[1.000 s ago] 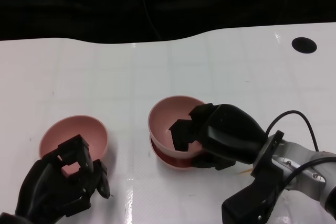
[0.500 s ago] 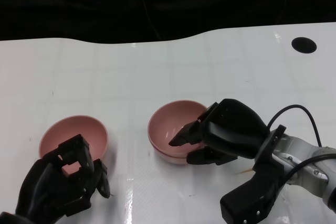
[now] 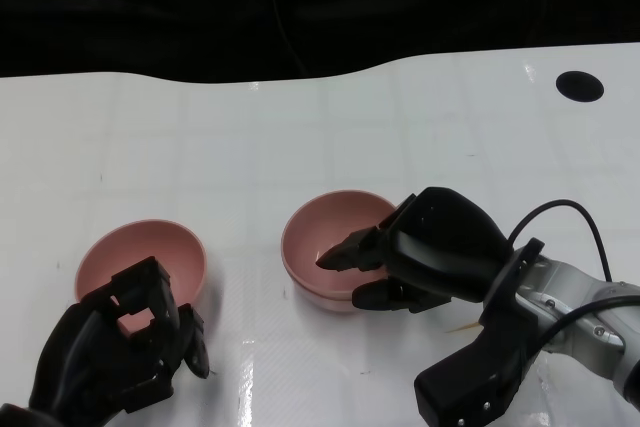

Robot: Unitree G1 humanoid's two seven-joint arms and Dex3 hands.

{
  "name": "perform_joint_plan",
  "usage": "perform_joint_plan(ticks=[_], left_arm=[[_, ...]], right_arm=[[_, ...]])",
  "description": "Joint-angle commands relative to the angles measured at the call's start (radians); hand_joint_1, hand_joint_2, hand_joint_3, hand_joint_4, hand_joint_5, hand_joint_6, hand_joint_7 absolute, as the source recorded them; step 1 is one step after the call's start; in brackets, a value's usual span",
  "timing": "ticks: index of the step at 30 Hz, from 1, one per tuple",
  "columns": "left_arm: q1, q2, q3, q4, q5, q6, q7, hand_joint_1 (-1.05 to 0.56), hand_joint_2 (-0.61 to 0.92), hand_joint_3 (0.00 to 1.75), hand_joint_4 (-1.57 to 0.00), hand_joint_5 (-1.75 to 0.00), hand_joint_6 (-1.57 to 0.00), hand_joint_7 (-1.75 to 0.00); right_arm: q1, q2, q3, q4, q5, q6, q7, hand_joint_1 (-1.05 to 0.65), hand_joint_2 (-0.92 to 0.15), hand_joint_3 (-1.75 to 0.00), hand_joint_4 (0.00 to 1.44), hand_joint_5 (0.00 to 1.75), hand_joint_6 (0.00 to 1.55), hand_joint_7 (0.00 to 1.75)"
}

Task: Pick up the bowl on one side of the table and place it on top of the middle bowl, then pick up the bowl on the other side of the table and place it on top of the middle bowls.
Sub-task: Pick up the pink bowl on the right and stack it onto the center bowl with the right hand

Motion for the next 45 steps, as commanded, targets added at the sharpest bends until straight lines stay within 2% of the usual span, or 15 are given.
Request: perform_joint_plan(ticks=[1, 20, 31, 45], left_arm=[[0.000, 0.014, 0.005, 0.007, 0.006, -0.009, -0.004, -0.02, 0.62, 1.19, -0.79, -1.75, -0.74, -1.62], [-0.010, 0.011, 0.009, 0.016, -0.011, -0.001, -0.016, -0.01, 0.62, 1.19, -0.83, -1.75, -0.75, -1.65], [-0.013, 0.009, 0.011, 0.021, -0.014, -0.004, -0.022, 0.00, 0.63, 1.20, -0.82, -1.75, -0.73, -1.68], [-0.011, 0.008, 0.009, 0.017, -0.014, 0.003, -0.013, 0.00, 0.60, 1.21, -0.84, -1.75, -0.74, -1.68]], right_arm=[[0.010, -0.020, -0.001, -0.015, 0.003, 0.008, 0.011, -0.79, -0.92, -0.54, 1.03, 0.02, 0.76, 0.00], [0.059, -0.070, -0.065, -0.108, 0.047, -0.008, 0.002, -0.77, -0.92, -0.53, 1.05, 0.02, 0.74, 0.00], [0.105, -0.091, -0.118, -0.195, 0.101, -0.025, 0.040, -0.77, -0.92, -0.52, 1.04, 0.01, 0.72, 0.00], [0.162, -0.105, -0.173, -0.330, 0.105, 0.011, 0.105, -0.76, -0.92, -0.55, 1.00, 0.00, 0.71, 0.00]])
